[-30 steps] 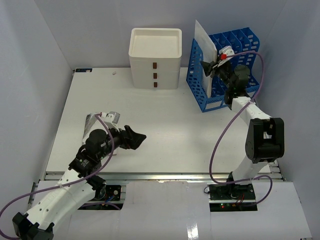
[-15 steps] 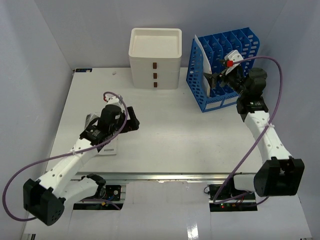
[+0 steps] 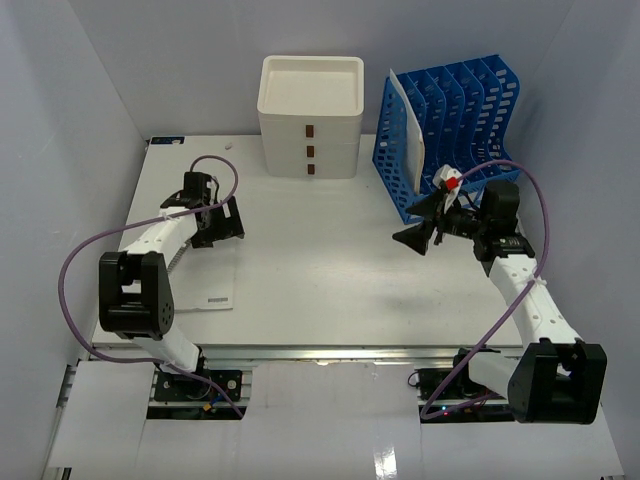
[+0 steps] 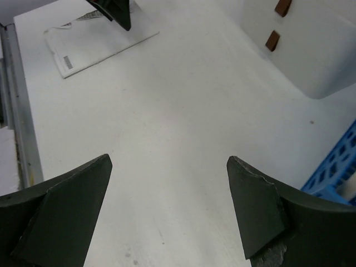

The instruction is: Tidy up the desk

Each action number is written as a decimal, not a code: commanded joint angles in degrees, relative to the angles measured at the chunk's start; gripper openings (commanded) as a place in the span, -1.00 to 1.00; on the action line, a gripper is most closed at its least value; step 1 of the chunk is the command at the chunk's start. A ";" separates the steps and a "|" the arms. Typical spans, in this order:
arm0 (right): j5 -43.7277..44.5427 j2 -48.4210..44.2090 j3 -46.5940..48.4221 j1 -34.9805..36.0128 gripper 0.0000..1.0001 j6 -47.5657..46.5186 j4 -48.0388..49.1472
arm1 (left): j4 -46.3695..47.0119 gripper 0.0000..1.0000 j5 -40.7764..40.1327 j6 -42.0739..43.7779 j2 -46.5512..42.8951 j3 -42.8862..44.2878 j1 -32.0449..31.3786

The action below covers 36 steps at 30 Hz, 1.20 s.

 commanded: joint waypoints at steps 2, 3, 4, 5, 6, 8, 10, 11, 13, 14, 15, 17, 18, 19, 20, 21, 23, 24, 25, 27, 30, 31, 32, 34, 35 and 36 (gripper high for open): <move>-4.80 -2.97 -6.49 0.06 0.80 3.60 6.51 | -1.79 0.88 0.91 4.46 2.51 2.96 -0.63; -4.97 -3.24 -7.40 0.06 0.80 4.30 8.00 | -1.92 0.86 -0.23 5.02 3.08 3.07 -0.83; -5.15 -3.33 -8.53 0.06 0.81 4.61 8.67 | -2.12 0.84 -0.83 5.23 3.93 3.20 -0.92; -5.57 -3.51 -9.18 0.06 0.81 4.94 9.32 | -2.13 0.83 -1.35 5.32 4.50 3.22 -1.12; -5.82 -3.76 -10.06 0.06 0.81 5.07 10.13 | -2.19 0.81 -1.79 5.38 5.31 3.34 -1.49; -6.41 -4.54 -11.35 0.06 0.80 5.45 11.97 | -2.28 0.80 -4.80 5.39 6.68 3.94 -2.21; -7.25 -5.20 -12.82 0.06 0.80 5.58 13.63 | -2.69 0.80 -6.72 5.64 8.43 4.41 -3.30; -7.58 -5.52 -13.80 0.06 0.80 5.77 14.71 | -3.01 0.80 -7.98 5.73 9.46 4.65 -4.00; -8.20 -6.08 -15.33 0.04 0.80 6.01 15.83 | -3.32 0.81 -9.05 5.65 10.13 5.07 -4.73; -8.44 -6.38 -15.93 -0.02 0.80 6.07 16.42 | -3.26 0.82 -9.65 5.23 9.78 5.14 -4.85; -8.54 -6.53 -16.23 0.02 0.80 6.02 16.67 | -2.78 0.84 -10.62 4.79 9.15 5.09 -4.81; -8.98 -6.92 -16.57 0.06 0.80 5.63 17.04 | -1.91 0.87 -13.42 3.71 7.77 5.07 -4.18; -9.16 -7.10 -16.75 -0.03 0.81 5.49 17.00 | -1.37 0.88 -13.48 3.26 6.60 5.34 -3.15; -9.34 -7.29 -16.91 -0.11 0.81 5.35 16.95 | -0.79 0.89 -13.20 2.79 5.45 5.58 -1.90; -9.51 -7.52 -16.97 -0.14 0.81 5.14 16.87 | 0.07 0.89 -10.52 2.18 4.37 5.61 0.90; -9.69 -7.75 -17.03 -0.17 0.81 4.94 16.78 | 0.94 0.89 -7.84 1.57 3.30 5.64 3.70; -10.22 -8.43 -17.09 -0.25 0.80 4.66 16.70 | 3.14 0.89 -2.07 0.31 1.52 4.96 9.07; -10.55 -8.85 -17.09 -0.29 0.80 4.57 16.70 | 4.40 0.89 0.89 -0.32 0.78 4.33 11.61; -10.70 -9.14 -17.14 -0.29 0.80 4.53 16.70 | 5.22 0.89 2.11 -0.71 0.06 3.75 13.16; -10.82 -9.74 -17.25 -0.36 0.81 4.49 16.92 | 6.76 0.89 3.38 -1.24 -0.51 2.56 16.01; -11.12 -9.99 -17.20 -0.38 0.80 4.49 17.02 | 7.36 0.90 2.56 -0.70 0.97 1.77 18.79; -11.21 -9.99 -17.21 -0.42 0.80 4.57 17.05 | 7.54 0.90 2.52 -0.27 1.51 1.43 19.20; -11.25 -9.97 -17.23 -0.46 0.80 4.65 17.05 | 7.67 0.90 2.59 0.21 2.11 1.16 19.52; -11.34 -9.82 -17.09 -0.46 0.81 4.66 17.05 | 8.06 0.90 3.75 0.82 3.93 0.76 20.43; -11.34 -9.81 -17.09 -0.46 0.81 4.66 17.05 | 8.25 0.90 4.88 1.17 4.83 0.29 20.80; -11.30 -9.81 -17.09 -0.46 0.81 4.66 17.01 | 8.54 0.89 5.84 1.43 5.71 -0.03 21.14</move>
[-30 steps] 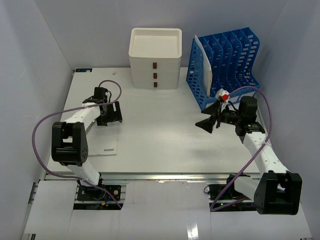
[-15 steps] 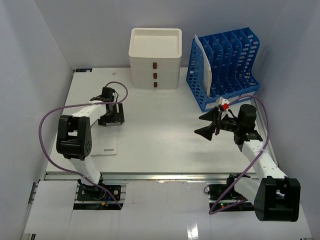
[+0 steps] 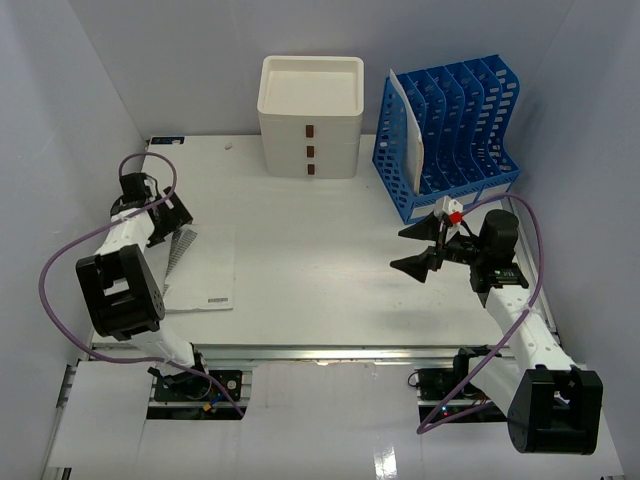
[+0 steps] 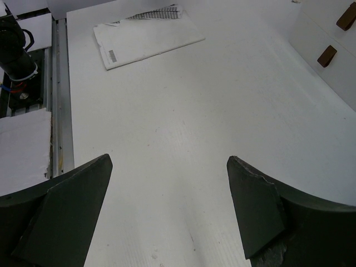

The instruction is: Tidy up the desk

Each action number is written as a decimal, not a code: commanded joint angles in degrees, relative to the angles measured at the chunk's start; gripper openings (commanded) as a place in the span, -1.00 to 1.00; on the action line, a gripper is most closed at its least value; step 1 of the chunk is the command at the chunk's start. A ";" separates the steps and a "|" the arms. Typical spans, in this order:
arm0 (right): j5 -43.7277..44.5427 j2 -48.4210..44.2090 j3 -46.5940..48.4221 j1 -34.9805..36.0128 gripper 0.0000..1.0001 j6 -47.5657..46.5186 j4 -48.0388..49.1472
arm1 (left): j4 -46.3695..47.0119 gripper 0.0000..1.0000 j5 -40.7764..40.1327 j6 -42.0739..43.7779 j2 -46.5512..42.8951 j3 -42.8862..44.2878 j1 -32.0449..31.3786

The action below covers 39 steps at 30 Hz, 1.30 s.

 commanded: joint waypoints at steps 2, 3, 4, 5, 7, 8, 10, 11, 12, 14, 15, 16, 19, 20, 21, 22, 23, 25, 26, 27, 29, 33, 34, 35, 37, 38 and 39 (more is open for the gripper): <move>-1.47 -0.35 -0.37 -0.20 0.81 -0.46 1.99 | 1.75 0.85 6.45 1.53 3.32 -2.35 1.26; -1.47 -0.33 -0.37 -0.20 0.80 -0.50 1.95 | 1.80 0.83 7.56 1.80 3.93 -2.43 1.35; -1.44 -0.30 -0.37 -0.23 0.80 -0.54 1.91 | 1.80 0.80 8.51 2.04 4.55 -2.47 1.53; -1.39 -0.22 -0.37 -0.27 0.80 -0.63 1.87 | 1.73 0.78 8.80 2.17 5.06 -2.56 1.89; -1.39 -0.13 -0.37 -0.26 0.80 -0.80 1.73 | 1.42 0.77 8.67 2.50 6.12 -2.94 2.72; -1.39 -0.08 -0.37 -0.36 0.80 -0.85 1.73 | 1.37 0.77 8.67 2.60 6.44 -3.40 3.23; -1.28 0.04 -0.37 -0.32 0.80 -0.91 1.68 | 1.20 0.64 9.58 2.94 7.30 -3.86 4.29; -1.22 0.10 -0.37 -0.29 0.80 -0.94 1.65 | 1.11 0.58 10.08 3.12 7.74 -4.07 4.82; -1.25 0.15 -0.33 -0.29 0.80 -0.94 1.60 | 1.06 0.46 10.39 2.99 8.05 -4.34 5.14; -1.27 0.20 -0.28 -0.32 0.81 -0.98 1.56 | 1.01 0.27 10.98 2.58 8.56 -4.92 5.47; -1.23 0.20 -0.28 -0.35 0.80 -1.01 1.56 | 1.01 0.21 11.28 2.34 8.80 -5.22 5.50; -1.21 0.20 -0.28 -0.39 0.80 -1.05 1.55 | 1.04 0.15 11.67 2.14 9.00 -5.52 5.53; -1.34 0.20 -0.28 -0.60 0.80 -1.12 1.51 | 1.36 -0.08 13.60 1.70 9.26 -6.65 5.53; -1.56 0.23 -0.22 -0.67 0.80 -1.09 1.55 | 1.62 -0.18 14.43 1.63 9.16 -7.06 5.53; -1.76 0.28 -0.28 -0.75 0.80 -1.01 1.53 | 1.94 -0.29 15.12 1.53 8.95 -7.63 5.53; -1.84 0.29 -0.29 -0.82 0.80 -0.95 1.48 | 2.45 -0.37 16.28 1.30 8.55 -8.06 5.53; -1.88 0.29 -0.34 -0.82 0.81 -0.95 1.52 | 2.63 -0.46 18.09 0.89 8.27 -8.47 5.53; -2.00 0.46 -0.28 -0.82 0.80 -0.85 1.64 | 3.61 -0.76 21.26 0.27 7.34 -9.17 5.52; -2.00 0.46 -0.28 -0.82 0.80 -0.81 1.59 | 4.18 -0.85 24.02 -0.34 6.94 -9.69 5.48; -2.00 0.46 -0.28 -0.82 0.80 -0.77 1.56 | 4.69 -0.94 26.70 -0.94 6.55 -10.16 5.44; -2.12 0.58 -0.32 -0.82 0.80 -0.45 1.63 | 5.82 -1.00 31.49 -2.30 5.47 -11.13 5.36; -3.61 1.03 -0.92 -0.81 0.80 4.08 3.88 | 10.77 -1.00 44.13 -7.87 3.09 -15.04 4.54; -4.04 1.50 -1.27 -0.72 0.80 5.63 5.46 | 13.13 -1.00 46.16 -9.50 2.28 -16.71 4.28; -4.45 1.98 -1.59 -0.62 0.80 7.15 6.99 | 15.44 -1.00 48.16 -11.12 1.47 -18.35 3.98; -3.99 3.42 -1.08 0.69 0.80 8.35 6.72 | 18.56 -1.00 50.94 -14.22 -0.05 -20.37 1.76; -3.29 4.22 -0.47 2.00 0.81 7.70 4.81 | 20.86 -1.00 51.42 -16.28 -0.80 -21.69 0.91; -1.57 5.44 0.66 3.57 0.81 6.08 1.74 | 22.81 -1.00 51.89 -18.19 -1.53 -22.75 -0.17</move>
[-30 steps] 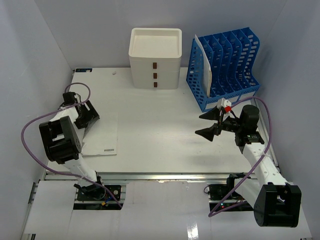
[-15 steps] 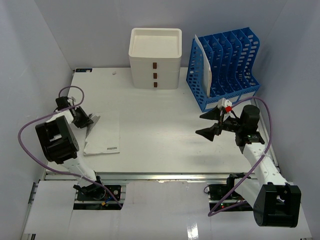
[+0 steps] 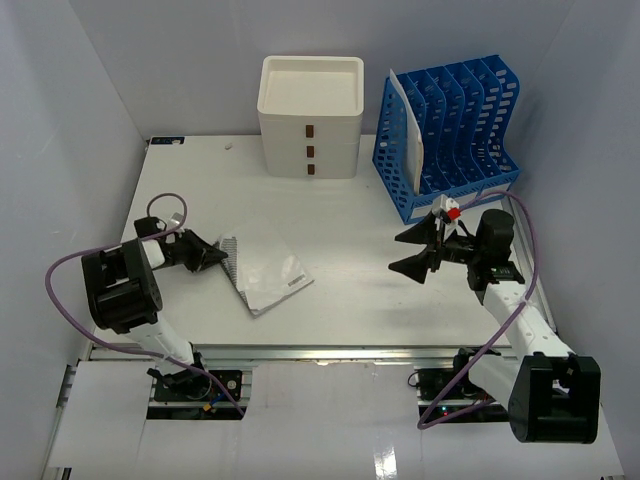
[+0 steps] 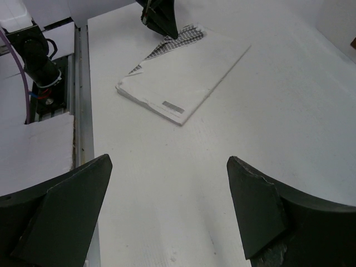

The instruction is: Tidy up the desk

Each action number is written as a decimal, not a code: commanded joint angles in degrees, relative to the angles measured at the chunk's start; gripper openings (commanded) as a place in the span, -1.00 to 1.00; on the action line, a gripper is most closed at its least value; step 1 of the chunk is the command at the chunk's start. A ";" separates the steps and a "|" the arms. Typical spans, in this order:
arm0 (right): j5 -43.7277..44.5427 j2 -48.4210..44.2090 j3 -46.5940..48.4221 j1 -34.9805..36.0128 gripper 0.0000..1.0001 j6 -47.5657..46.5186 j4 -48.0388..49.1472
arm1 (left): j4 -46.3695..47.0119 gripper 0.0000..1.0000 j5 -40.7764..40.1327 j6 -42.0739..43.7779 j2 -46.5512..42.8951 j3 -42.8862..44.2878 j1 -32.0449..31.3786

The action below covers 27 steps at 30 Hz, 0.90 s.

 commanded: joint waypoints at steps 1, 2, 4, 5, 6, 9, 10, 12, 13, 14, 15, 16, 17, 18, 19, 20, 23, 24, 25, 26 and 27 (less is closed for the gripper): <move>3.34 4.62 3.07 5.37 0.81 -1.11 -5.54 | 10.85 -1.00 10.86 -10.56 -6.42 -4.58 -4.98; 5.67 6.04 4.63 7.16 0.81 -3.30 -9.20 | 12.59 -1.00 11.29 -12.32 -7.13 -5.37 -6.15; 9.56 9.19 8.78 12.00 0.81 -8.78 -17.24 | 17.11 -1.00 11.38 -15.96 -8.72 -6.69 -7.55; 11.80 10.95 10.60 14.05 0.81 -11.03 -20.69 | 18.79 -1.00 11.13 -17.66 -9.39 -7.45 -8.79; 13.68 12.41 12.23 15.89 0.81 -12.49 -23.05 | 20.34 -1.00 10.82 -19.25 -9.99 -8.09 -10.03; 18.39 15.86 18.09 21.32 0.81 -15.05 -27.37 | 25.93 -1.00 9.66 -23.52 -11.74 -10.10 -12.60; 21.47 16.84 19.77 23.03 0.81 -14.45 -27.58 | 27.49 -1.00 9.29 -24.99 -12.19 -10.92 -13.29; 29.17 18.65 22.53 27.15 0.81 -11.56 -27.00 | 30.84 -1.00 8.32 -28.07 -12.80 -12.70 -14.61; 33.55 19.47 23.72 29.44 0.81 -9.38 -26.30 | 32.58 -1.00 7.76 -29.64 -13.01 -13.62 -15.24; 38.23 20.15 24.91 31.86 0.81 -6.29 -25.12 | 34.27 -1.00 7.20 -31.16 -13.18 -14.47 -15.80; 44.40 21.00 26.33 33.74 0.81 -3.86 -24.38 | 35.59 -1.00 6.82 -32.88 -13.24 -15.04 -16.44; 50.18 22.00 27.87 35.64 0.80 -1.88 -24.01 | 36.76 -1.00 6.50 -34.46 -13.18 -15.45 -17.09; 53.48 23.13 29.37 38.18 0.80 -0.03 -23.87 | 38.09 -1.00 6.10 -35.56 -13.01 -15.86 -17.66; 56.79 24.25 30.87 40.71 0.80 1.81 -23.72 | 39.41 -1.00 5.69 -36.66 -12.84 -16.26 -18.24; 59.36 25.55 32.53 43.07 0.80 3.42 -23.75 | 40.65 -1.00 5.33 -37.65 -12.68 -16.61 -18.77; 60.31 27.24 34.52 45.04 0.80 4.47 -24.18 | 41.70 -1.00 5.07 -38.40 -12.55 -16.83 -19.21; 64.20 31.40 38.93 50.85 0.80 6.33 -25.38 | 44.41 -1.00 4.56 -41.00 -12.03 -16.98 -20.31; 66.09 32.98 40.30 52.29 0.80 6.16 -26.01 | 44.77 -1.00 4.39 -41.46 -12.06 -16.94 -21.15; 67.98 34.56 41.67 53.73 0.80 5.99 -26.64 | 45.12 -1.00 4.21 -41.92 -12.09 -16.91 -21.99; 69.14 36.27 43.29 54.85 0.80 5.96 -27.54 | 45.15 -1.00 3.94 -42.12 -12.24 -16.76 -22.35; 69.88 37.98 44.73 55.73 0.80 6.01 -28.28 | 45.10 -1.00 3.74 -42.20 -12.36 -16.59 -22.57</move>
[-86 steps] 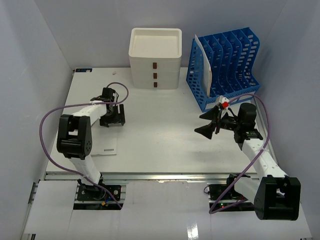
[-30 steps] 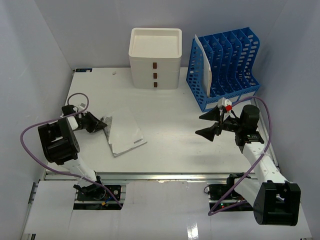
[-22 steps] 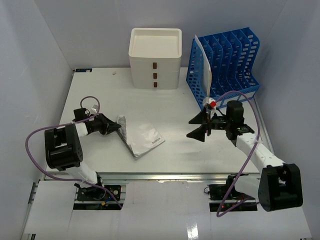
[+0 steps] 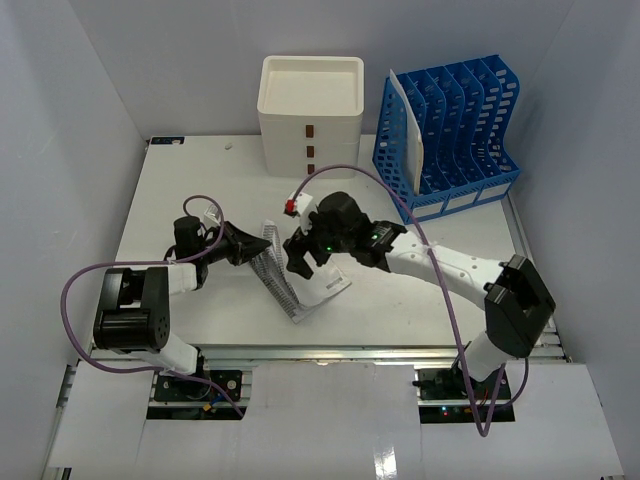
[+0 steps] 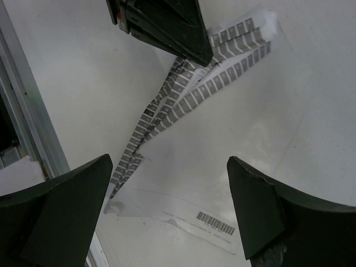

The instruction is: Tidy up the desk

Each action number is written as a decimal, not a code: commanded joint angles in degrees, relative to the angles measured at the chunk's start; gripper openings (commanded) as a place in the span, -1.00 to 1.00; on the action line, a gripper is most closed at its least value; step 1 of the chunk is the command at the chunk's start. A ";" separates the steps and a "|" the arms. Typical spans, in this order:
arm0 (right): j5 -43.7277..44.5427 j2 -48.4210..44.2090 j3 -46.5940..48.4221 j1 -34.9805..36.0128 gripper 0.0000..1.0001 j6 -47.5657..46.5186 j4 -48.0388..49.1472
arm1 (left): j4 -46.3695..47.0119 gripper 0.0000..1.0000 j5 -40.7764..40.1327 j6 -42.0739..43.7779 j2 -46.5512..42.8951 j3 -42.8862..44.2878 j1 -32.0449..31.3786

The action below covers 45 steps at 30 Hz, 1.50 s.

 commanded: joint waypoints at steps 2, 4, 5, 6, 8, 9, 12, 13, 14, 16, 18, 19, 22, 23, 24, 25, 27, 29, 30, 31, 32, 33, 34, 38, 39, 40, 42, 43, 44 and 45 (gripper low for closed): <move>10.91 7.78 8.35 5.83 0.80 2.98 -3.20 | 4.95 -1.00 -0.76 -3.64 -1.16 0.37 -2.22; 12.59 8.76 8.89 7.02 0.81 3.10 -3.04 | 4.78 -1.00 -0.59 -3.67 -1.28 0.64 -2.22; 14.07 9.30 9.24 7.59 0.80 3.10 -3.14 | 4.66 -1.00 -0.58 -3.63 -1.28 0.76 -2.22; 15.07 9.87 9.63 8.17 0.80 3.08 -3.27 | 4.55 -1.00 -0.56 -3.56 -1.31 0.92 -2.24; 18.41 11.20 9.81 9.33 0.81 2.85 -3.27 | 4.76 -1.00 -0.38 -3.62 -1.25 1.07 -2.31; 21.21 12.15 9.86 10.09 0.80 2.65 -3.27 | 5.09 -1.00 -0.23 -3.76 -1.11 1.02 -2.31; 26.71 14.62 10.22 10.91 0.82 0.89 -3.51 | 6.00 -1.00 0.05 -4.31 -1.22 0.75 -2.31; 28.05 15.45 10.25 11.02 0.85 0.86 -3.40 | 6.11 -1.00 0.12 -4.42 -1.33 0.67 -2.31; 29.39 16.28 10.29 11.13 0.89 0.82 -3.29 | 6.22 -1.00 0.19 -4.53 -1.44 0.60 -2.31; 29.77 16.96 10.17 11.28 0.84 -0.23 -2.82 | 6.24 -1.00 0.25 -4.55 -1.55 0.54 -2.31; 29.77 17.46 10.12 11.33 0.49 -1.39 -2.48 | 6.38 -1.00 0.36 -4.62 -1.41 0.52 -2.31; 29.71 17.57 10.12 11.39 0.35 -1.79 -2.42 | 6.53 -1.00 0.38 -4.64 -1.37 0.50 -2.31; 30.32 17.20 9.51 11.45 -0.04 -3.48 -1.63 | 7.38 -1.00 0.29 -5.31 -1.60 0.41 -2.31; 30.74 16.84 9.31 11.48 -0.20 -4.36 -1.27 | 7.67 -1.00 0.29 -5.67 -1.67 0.31 -2.31; 31.25 16.48 9.11 11.49 -0.34 -5.15 -0.93 | 7.93 -1.00 0.28 -5.98 -1.74 0.24 -2.31; 32.09 16.13 8.90 11.42 -0.41 -5.58 -0.65 | 8.08 -1.00 0.21 -6.13 -1.81 0.23 -2.31; 33.05 14.72 8.66 11.40 -0.69 -6.89 -0.16 | 7.93 -0.62 0.10 -6.46 -2.12 0.45 -2.29; 33.10 12.74 8.36 11.20 -0.85 -7.80 0.20 | 6.68 -0.13 -0.06 -5.74 -2.77 1.15 -2.22; 32.98 11.85 8.10 10.94 -0.85 -8.41 0.51 | 5.50 0.16 -0.23 -4.95 -3.26 1.59 -2.22; 32.63 10.69 7.87 10.54 -0.85 -9.03 0.66 | 4.03 0.38 -0.47 -3.49 -4.01 2.29 -2.16; 32.03 9.32 7.75 9.99 -0.85 -9.74 0.77 | 2.09 0.50 -0.77 -1.54 -4.91 3.23 -2.04; 30.95 7.61 7.89 9.05 -0.85 -10.41 0.70 | 0.20 0.53 -1.19 0.38 -6.34 4.03 -1.83; 29.87 5.90 8.03 8.11 -0.85 -11.07 0.63 | -1.69 0.56 -1.60 2.30 -7.77 4.84 -1.62; 20.52 -1.23 7.89 1.43 -0.85 -15.03 0.41 | -11.34 0.65 -4.65 10.50 -13.81 7.14 -0.69; 18.03 -3.23 7.84 0.39 -0.85 -16.51 0.51 | -13.00 0.66 -5.37 12.65 -15.03 7.66 0.12; 16.19 -4.97 7.84 -0.42 -0.85 -17.90 0.60 | -14.47 0.69 -6.06 14.77 -16.11 8.17 1.08; 14.55 -8.16 7.65 -2.18 -0.85 -20.54 0.97 | -18.76 0.73 -8.58 19.01 -19.67 8.84 1.81; 13.69 -9.51 7.50 -2.94 -0.85 -21.62 1.12 | -20.62 0.76 -9.85 20.82 -21.30 9.02 1.98; 12.87 -10.46 7.32 -3.42 -0.85 -22.31 1.17 | -22.04 0.79 -11.04 22.01 -22.76 8.98 2.10; 12.56 -11.48 7.12 -3.63 -0.85 -23.02 1.27 | -23.62 0.79 -12.41 23.24 -24.69 8.88 2.16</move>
